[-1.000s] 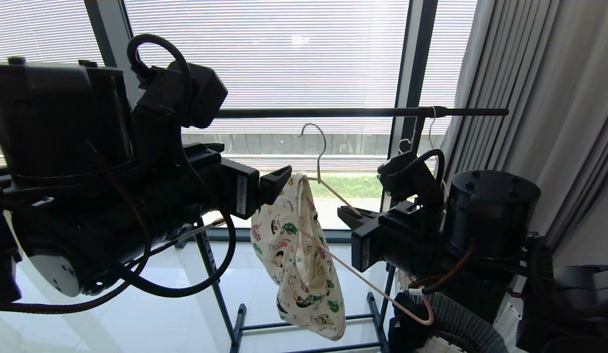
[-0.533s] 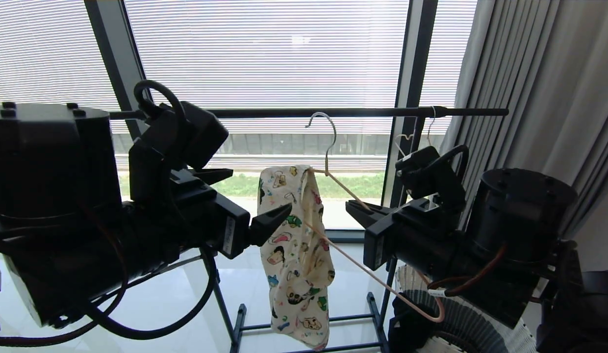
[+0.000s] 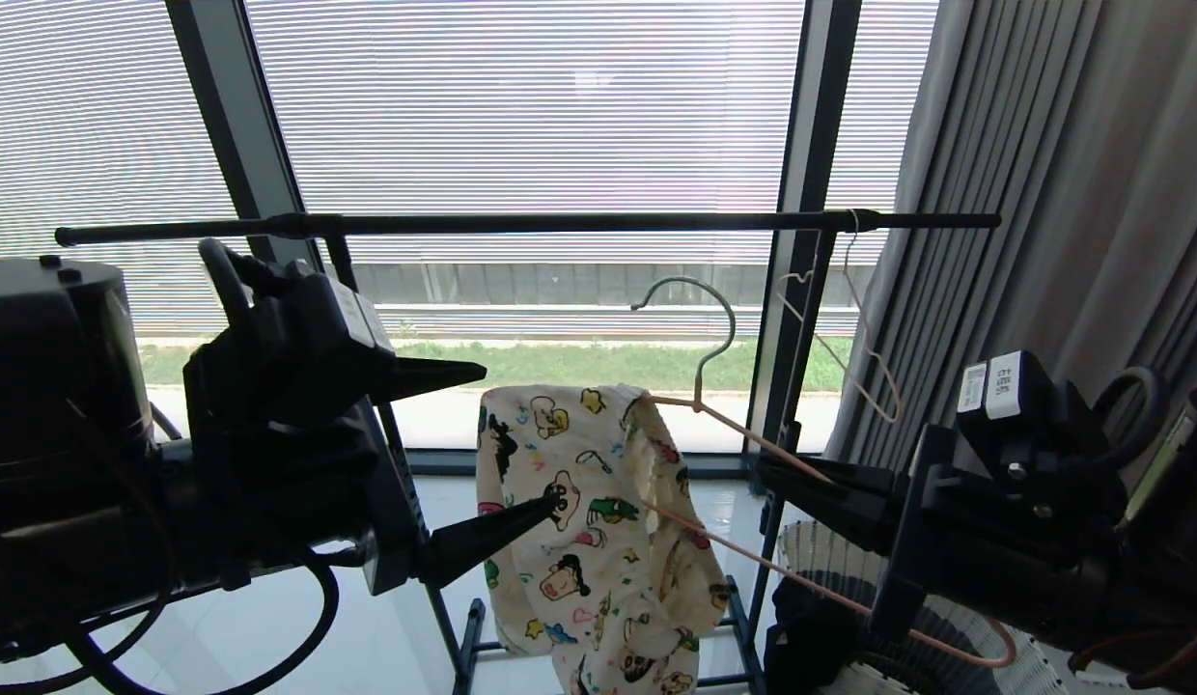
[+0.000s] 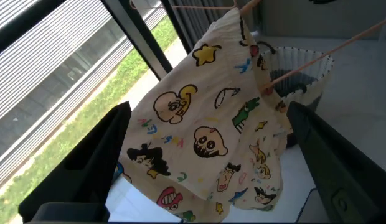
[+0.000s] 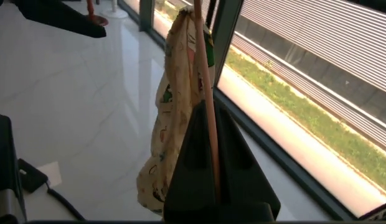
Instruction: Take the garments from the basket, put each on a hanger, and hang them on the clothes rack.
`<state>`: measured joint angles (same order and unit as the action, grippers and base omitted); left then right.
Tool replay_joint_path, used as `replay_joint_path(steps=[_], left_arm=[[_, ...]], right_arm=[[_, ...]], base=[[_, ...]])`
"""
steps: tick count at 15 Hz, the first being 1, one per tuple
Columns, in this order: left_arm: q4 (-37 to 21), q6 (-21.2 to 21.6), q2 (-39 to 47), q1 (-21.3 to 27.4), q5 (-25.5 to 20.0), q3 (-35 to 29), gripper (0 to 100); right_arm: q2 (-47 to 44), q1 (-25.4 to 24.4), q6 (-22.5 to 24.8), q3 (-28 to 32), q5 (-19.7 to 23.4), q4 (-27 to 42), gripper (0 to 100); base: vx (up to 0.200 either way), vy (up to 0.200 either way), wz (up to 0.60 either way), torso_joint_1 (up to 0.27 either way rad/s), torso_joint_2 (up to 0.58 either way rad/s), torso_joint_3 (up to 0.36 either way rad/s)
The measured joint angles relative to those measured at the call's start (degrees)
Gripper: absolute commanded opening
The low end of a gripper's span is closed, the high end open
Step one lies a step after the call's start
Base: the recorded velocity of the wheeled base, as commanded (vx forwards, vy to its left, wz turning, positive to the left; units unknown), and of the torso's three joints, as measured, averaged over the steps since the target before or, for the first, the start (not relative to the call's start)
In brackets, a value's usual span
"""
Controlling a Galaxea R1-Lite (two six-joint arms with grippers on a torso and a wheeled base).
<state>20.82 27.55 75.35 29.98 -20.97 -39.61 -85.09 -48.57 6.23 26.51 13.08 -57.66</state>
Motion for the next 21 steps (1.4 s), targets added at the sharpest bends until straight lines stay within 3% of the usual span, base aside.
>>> replay_joint_path(steps=[3, 6, 15, 16, 21], left_arm=[[0.52, 3.45, 0.83, 1.17, -3.0, 2.32, 100], [4.02, 4.24, 3.51, 1.61, -3.63, 2.88, 100], [6.33, 5.78, 7.29, 4.45, -4.64, 6.03, 100], [6.33, 5.78, 7.4, 4.67, -4.82, 6.1, 0], [6.33, 5.78, 7.5, 6.1, -5.55, 6.38, 0]], right_arm=[[1.3, -0.51, 1.4, -2.27, 4.53, -0.06, 0], [2.43, -1.68, 2.33, -5.22, 6.84, -0.06, 0], [5.02, -5.89, 4.36, -6.9, 7.19, -0.06, 0], [5.16, -6.56, 4.58, -6.9, 7.17, -0.01, 0], [5.4, -7.38, 5.62, -6.79, 7.22, 0.02, 0]], base=[[0.0, 0.0, 0.0, 0.0, 0.0, 0.0], [0.0, 0.0, 0.0, 0.0, 0.0, 0.0], [0.0, 0.0, 0.0, 0.0, 0.0, 0.0], [0.0, 0.0, 0.0, 0.0, 0.0, 0.0], [0.0, 0.0, 0.0, 0.0, 0.0, 0.0]])
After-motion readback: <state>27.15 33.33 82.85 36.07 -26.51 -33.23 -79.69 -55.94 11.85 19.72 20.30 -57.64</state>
